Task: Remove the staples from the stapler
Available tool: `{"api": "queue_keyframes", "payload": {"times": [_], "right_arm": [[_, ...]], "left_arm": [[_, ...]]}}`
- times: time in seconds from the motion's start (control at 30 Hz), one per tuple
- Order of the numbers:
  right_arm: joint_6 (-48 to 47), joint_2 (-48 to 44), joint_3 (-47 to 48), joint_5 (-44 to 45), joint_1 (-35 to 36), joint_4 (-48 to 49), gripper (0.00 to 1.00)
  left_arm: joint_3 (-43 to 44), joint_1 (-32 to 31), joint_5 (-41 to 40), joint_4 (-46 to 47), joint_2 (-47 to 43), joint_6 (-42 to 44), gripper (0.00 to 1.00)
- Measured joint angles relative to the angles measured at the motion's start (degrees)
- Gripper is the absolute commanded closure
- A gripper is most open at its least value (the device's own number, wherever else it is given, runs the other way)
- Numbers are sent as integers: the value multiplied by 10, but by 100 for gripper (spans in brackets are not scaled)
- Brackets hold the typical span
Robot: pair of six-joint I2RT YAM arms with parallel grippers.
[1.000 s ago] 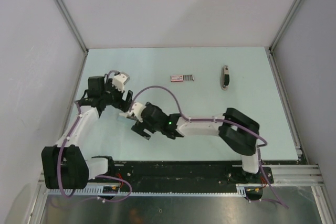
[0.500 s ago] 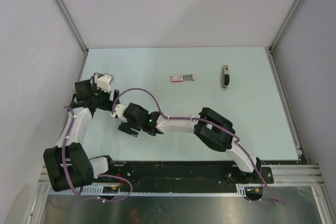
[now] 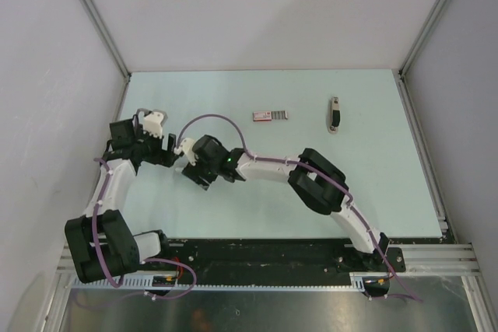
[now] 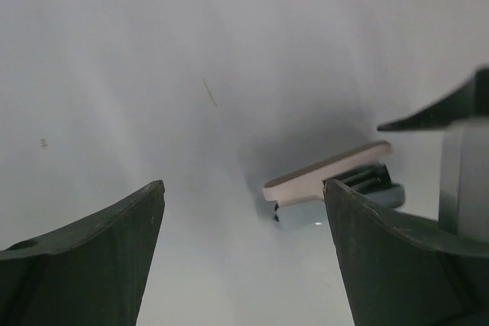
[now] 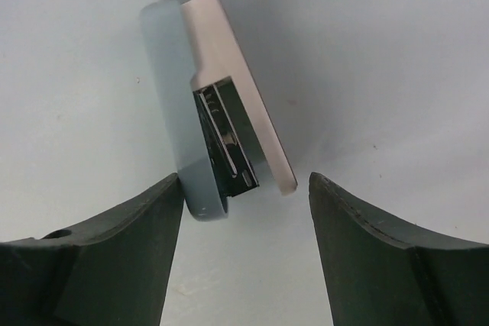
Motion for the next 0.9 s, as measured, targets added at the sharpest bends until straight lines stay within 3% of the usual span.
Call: {"api": "queue_keyframes", "payload": {"times": [0.43, 0.9], "right_arm": [[79, -37, -37, -150, -71, 24, 30], [35, -6, 51, -108, -57, 10, 43]], "left_arm": [[-8, -3, 17, -28, 9, 11, 13], [-13, -3, 17, -33, 9, 22, 15]]}}
